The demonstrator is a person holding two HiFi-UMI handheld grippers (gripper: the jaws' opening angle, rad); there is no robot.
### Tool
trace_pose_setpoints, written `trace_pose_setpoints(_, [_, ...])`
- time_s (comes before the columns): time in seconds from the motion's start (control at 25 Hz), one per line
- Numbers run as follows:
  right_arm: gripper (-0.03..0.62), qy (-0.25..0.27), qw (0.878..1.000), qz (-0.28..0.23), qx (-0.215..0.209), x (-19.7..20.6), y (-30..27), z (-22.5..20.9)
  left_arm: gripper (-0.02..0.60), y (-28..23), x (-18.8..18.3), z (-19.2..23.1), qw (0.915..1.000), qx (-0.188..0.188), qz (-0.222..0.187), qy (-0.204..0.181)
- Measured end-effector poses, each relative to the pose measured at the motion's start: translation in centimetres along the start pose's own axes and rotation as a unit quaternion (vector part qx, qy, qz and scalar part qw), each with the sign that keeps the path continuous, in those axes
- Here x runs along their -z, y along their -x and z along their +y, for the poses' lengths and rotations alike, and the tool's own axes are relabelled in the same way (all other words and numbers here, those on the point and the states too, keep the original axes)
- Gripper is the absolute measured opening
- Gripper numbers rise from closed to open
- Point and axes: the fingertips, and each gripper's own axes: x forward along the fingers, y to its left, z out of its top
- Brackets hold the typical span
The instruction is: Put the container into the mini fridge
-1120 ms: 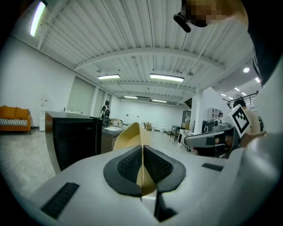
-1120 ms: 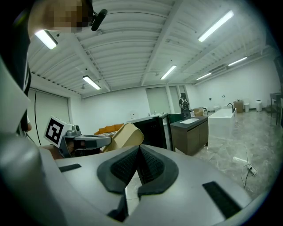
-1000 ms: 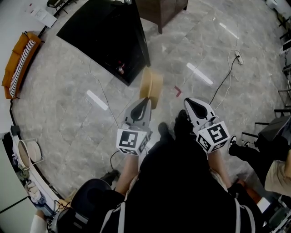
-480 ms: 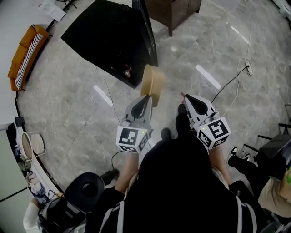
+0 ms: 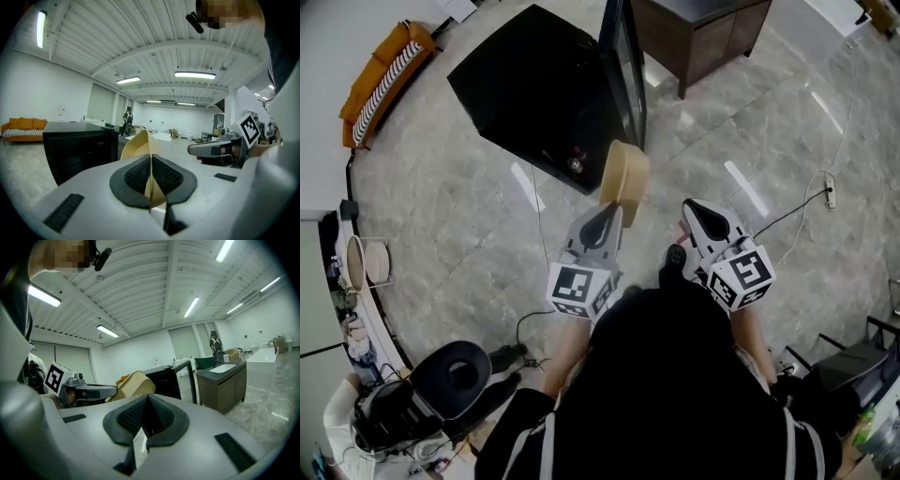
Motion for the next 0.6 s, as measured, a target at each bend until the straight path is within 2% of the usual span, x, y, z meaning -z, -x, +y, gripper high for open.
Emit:
trace_pose_setpoints(0.36, [0.018,-0.004,0.998,0.019,-0.054,-0.8,-2.9,-6.6,0.041,-6.1,-0.6,0.2,0.9984,-0.055,0.007,0.013])
trace_pose_setpoints(0.6, [0.018,-0.022,0.996,0.035,-0.073,0.0,-4.6,-8.0,0.041,-7.2,0.2,1.6,0.9962,-0.081,0.033,0.007])
